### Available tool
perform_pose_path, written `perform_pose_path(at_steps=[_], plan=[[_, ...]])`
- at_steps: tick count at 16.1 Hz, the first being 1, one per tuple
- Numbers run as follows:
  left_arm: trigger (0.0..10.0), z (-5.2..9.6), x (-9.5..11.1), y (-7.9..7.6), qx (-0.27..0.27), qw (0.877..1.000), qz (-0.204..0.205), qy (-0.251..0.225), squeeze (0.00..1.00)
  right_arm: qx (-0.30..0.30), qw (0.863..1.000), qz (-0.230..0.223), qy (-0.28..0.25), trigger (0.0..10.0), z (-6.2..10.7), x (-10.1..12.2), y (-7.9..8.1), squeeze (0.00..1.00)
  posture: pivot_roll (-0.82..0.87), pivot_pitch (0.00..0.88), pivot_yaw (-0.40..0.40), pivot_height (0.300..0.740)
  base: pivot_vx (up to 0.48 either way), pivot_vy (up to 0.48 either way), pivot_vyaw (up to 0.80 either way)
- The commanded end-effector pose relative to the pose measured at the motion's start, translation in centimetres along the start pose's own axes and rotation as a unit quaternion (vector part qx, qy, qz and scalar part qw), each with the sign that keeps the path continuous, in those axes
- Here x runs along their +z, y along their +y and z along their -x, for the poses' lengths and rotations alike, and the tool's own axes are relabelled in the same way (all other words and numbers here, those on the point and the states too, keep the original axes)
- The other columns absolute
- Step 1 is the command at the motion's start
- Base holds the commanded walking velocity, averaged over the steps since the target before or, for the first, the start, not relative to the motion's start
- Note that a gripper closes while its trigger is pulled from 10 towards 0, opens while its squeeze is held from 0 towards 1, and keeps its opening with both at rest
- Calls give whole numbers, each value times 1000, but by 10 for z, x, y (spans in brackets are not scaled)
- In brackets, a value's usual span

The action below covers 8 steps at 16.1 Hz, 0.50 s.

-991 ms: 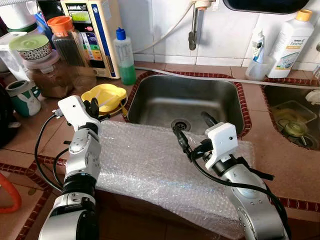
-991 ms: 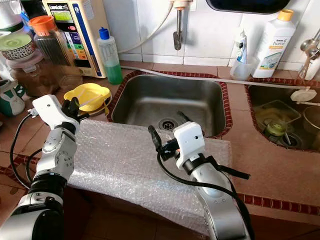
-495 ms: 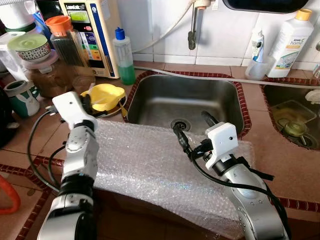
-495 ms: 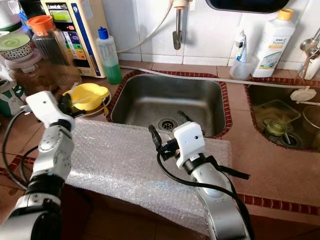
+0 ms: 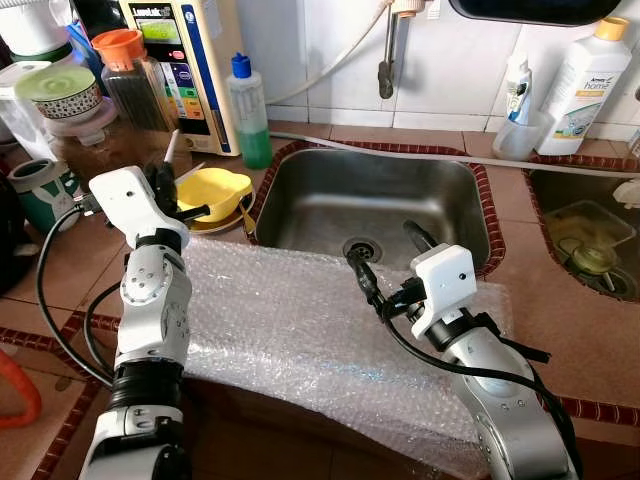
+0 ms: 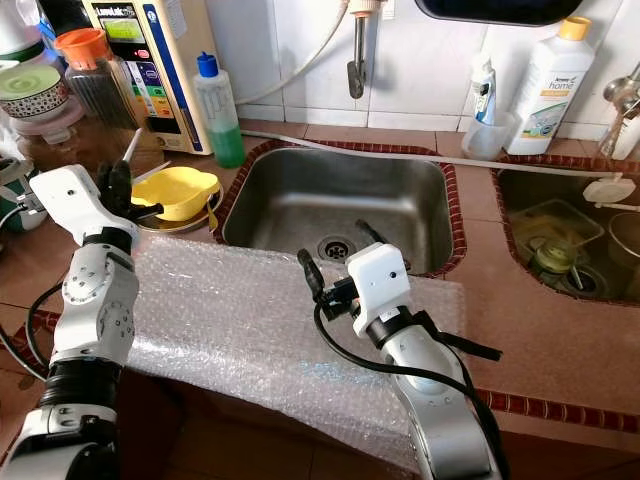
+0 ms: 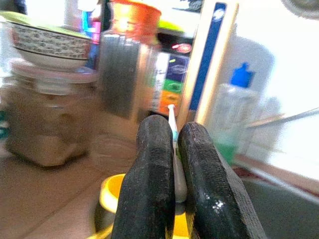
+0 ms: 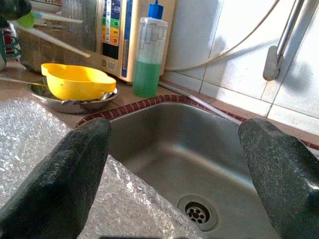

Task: Kitchen organization

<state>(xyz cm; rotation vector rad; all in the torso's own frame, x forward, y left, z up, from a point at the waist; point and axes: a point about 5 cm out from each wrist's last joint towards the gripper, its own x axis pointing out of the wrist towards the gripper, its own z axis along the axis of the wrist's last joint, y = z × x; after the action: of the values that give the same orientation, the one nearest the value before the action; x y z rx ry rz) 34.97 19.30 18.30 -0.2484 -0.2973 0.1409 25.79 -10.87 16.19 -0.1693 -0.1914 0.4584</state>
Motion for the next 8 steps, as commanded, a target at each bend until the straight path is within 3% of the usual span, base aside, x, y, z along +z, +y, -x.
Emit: perform_pose_path(at_steps=[1, 4, 6, 8], plan=[[0, -2, 9, -9, -41, 999, 27, -7, 0, 0, 1000, 3, -5, 10000, -2, 1, 0, 0, -50, 40, 78, 740, 0, 0, 0], [0, -4, 14, -29, -99, 990, 97, 13, 0, -5, 1000, 2, -5, 10000, -2, 1, -2, 0, -50, 40, 79, 740, 0, 0, 0], [0, -1, 17, -47, -149, 977, 150, 29, 0, -19, 1000, -6, -6, 10000, -4, 2, -7, 0, -49, 40, 81, 740, 0, 0, 0], [0, 4, 17, -58, -183, 967, 175, 43, 0, -36, 999, -16, -8, 10000, -6, 3, -14, 0, -48, 40, 82, 740, 0, 0, 0]])
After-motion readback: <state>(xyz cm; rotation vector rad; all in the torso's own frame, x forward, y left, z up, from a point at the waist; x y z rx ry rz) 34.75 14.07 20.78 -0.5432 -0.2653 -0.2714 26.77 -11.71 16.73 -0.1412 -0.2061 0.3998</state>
